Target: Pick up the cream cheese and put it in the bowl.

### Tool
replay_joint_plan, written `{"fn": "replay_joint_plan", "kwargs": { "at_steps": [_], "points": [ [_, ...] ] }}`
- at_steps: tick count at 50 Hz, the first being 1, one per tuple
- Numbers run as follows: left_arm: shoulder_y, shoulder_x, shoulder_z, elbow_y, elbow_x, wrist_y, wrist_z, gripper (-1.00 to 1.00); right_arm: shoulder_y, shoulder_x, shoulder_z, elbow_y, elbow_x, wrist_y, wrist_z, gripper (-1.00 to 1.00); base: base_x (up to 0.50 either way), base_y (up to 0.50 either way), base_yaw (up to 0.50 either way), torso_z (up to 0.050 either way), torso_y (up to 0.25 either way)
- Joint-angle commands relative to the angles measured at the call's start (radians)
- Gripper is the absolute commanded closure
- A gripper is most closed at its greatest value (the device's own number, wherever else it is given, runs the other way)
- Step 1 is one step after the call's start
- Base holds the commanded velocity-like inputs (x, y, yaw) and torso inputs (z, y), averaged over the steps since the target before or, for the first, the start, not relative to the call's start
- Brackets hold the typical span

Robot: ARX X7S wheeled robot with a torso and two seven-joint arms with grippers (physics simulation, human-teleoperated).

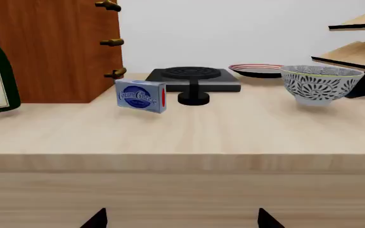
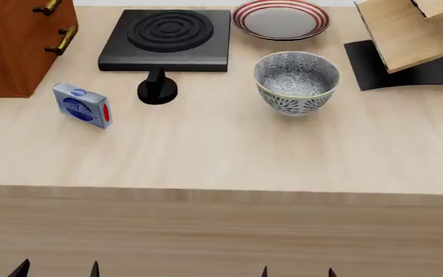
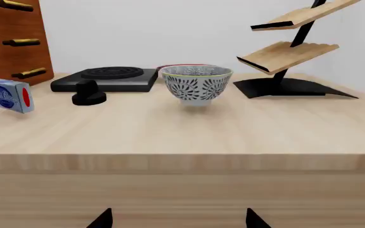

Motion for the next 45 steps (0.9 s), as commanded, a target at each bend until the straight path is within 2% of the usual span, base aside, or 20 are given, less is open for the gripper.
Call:
{"fn": "replay_joint_plan", "kwargs": {
  "at_steps": [1,4,11,45],
  "points": [
    [0.0,-0.01,0.011,0.0,-0.01,0.0,-0.011,-1.0,0.0,0.009,-0.013,0.0,0.009,0.0,0.013,-1.0,0.0,0.0,0.0,0.0,0.0],
    [0.001,-0.02,0.024,-0.021,-0.006,0.043,-0.036,-1.0,0.001,0.021,-0.022,0.005,0.026,-0.003,0.017,-1.0,0.0,0.0,0.0,0.0,0.0],
    [-0.007,-0.048,0.044,-0.023,-0.061,0.011,-0.028,-1.0,-0.006,0.043,-0.041,-0.016,0.046,-0.009,0.045,-1.0,0.0,0.0,0.0,0.0,0.0],
    [0.022,-0.108,0.07,0.038,-0.118,0.07,-0.076,-1.0,-0.025,0.096,-0.076,-0.092,0.106,0.017,0.106,-1.0,0.0,0.0,0.0,0.05,0.0]
  ]
}}
